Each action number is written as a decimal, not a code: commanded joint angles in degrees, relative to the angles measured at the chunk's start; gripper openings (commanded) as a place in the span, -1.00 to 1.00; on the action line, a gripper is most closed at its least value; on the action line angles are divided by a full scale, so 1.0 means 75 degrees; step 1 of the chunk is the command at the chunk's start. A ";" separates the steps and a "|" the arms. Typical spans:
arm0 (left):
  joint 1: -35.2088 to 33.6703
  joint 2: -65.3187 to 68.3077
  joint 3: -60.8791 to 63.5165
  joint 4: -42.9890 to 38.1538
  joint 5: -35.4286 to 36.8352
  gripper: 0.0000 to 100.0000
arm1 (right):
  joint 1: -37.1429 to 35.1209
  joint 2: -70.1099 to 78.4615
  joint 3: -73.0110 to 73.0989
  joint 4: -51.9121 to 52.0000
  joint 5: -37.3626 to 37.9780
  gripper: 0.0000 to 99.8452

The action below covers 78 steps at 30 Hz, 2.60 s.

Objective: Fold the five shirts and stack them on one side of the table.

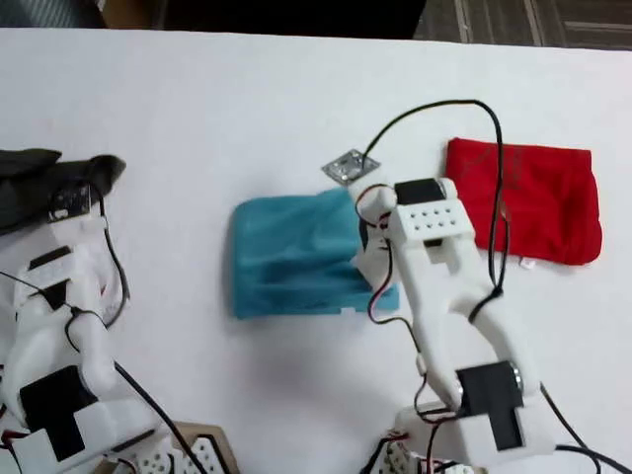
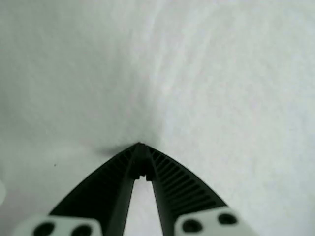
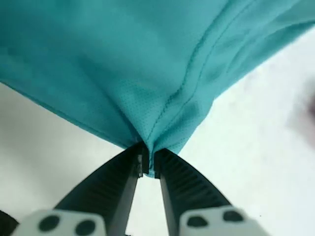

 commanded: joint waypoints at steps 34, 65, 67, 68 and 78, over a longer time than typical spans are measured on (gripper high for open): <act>-0.0070 -0.0270 0.0018 -0.0199 0.0035 -0.95 | -0.0135 -0.1213 -0.1700 0.0322 0.0633 -0.77; -0.0059 -0.0270 0.0018 -0.0199 0.0035 -0.95 | 0.0111 0.2057 -0.3235 -0.0428 0.0633 -0.94; -0.0059 -0.0270 0.0018 -0.0199 0.0035 -0.95 | 0.0205 0.1729 -0.3247 -0.0322 0.0410 -0.94; -0.0059 -0.0270 0.0018 -0.0199 0.0035 -0.95 | 0.0346 0.1635 -0.3235 -0.0322 0.0070 -0.94; -0.0059 -0.0270 0.0018 -0.0199 0.0035 -0.95 | 0.0416 0.2503 -0.2930 -0.0510 -0.1747 -0.45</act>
